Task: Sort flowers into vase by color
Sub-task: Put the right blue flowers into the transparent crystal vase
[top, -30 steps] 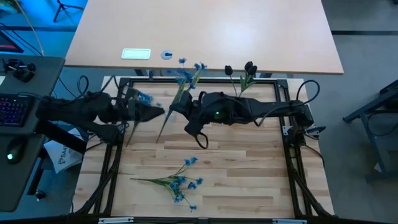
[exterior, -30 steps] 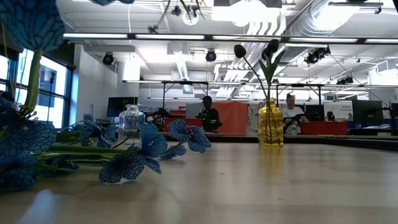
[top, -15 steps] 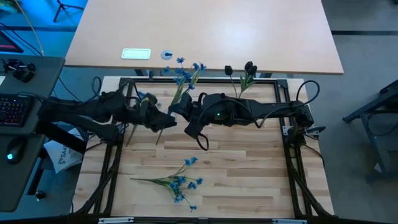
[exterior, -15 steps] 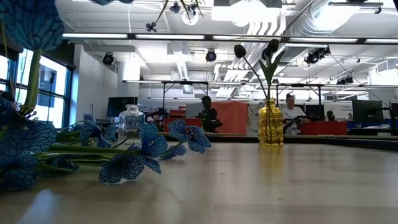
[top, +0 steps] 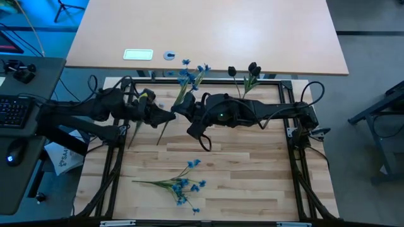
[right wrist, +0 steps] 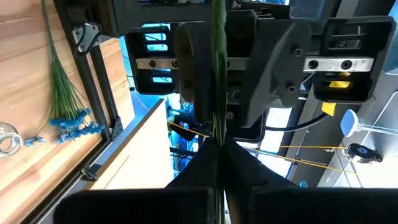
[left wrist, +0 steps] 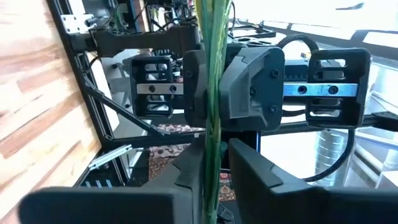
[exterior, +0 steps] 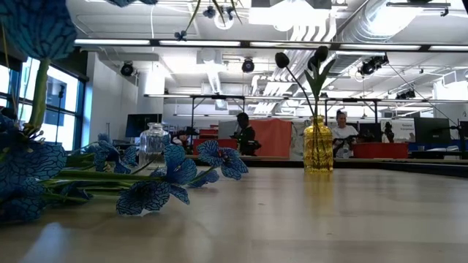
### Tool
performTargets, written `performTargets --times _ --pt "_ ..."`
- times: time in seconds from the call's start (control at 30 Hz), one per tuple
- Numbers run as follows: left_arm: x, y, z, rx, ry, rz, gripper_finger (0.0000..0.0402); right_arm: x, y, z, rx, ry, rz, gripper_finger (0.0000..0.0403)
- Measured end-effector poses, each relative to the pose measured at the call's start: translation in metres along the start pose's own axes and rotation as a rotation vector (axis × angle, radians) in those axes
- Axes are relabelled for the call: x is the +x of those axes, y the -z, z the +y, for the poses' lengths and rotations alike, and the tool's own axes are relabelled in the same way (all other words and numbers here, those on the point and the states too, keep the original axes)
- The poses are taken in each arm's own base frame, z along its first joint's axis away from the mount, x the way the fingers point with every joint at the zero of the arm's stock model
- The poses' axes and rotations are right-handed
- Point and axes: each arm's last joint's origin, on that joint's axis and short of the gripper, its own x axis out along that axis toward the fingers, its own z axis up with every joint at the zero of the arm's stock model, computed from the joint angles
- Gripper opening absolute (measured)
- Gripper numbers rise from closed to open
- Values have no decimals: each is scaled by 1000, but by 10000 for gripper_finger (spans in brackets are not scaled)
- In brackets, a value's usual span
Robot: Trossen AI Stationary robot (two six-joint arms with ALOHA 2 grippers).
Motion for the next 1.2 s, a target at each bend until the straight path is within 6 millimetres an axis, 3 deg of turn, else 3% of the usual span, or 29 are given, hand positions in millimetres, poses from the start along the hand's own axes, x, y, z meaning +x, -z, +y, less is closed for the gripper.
performTargets --times 0.3,0.5,0.77,1.0,1.2 --pt "0 -5 1 50 -5 -3 7 0 1 0 1 3 1 1" --pt "-1 -9 3 55 -19 -7 3 0 1 0 61 2 -4 9" --pt "-7 -19 -1 100 5 -44 1 0 2 -13 232 143 42 125" --pt "-43 -34 1 277 -116 -226 0 -13 8 -30 333 257 110 227" --pt "-87 -36 -1 511 -291 -492 0 -44 30 -52 706 323 43 251"
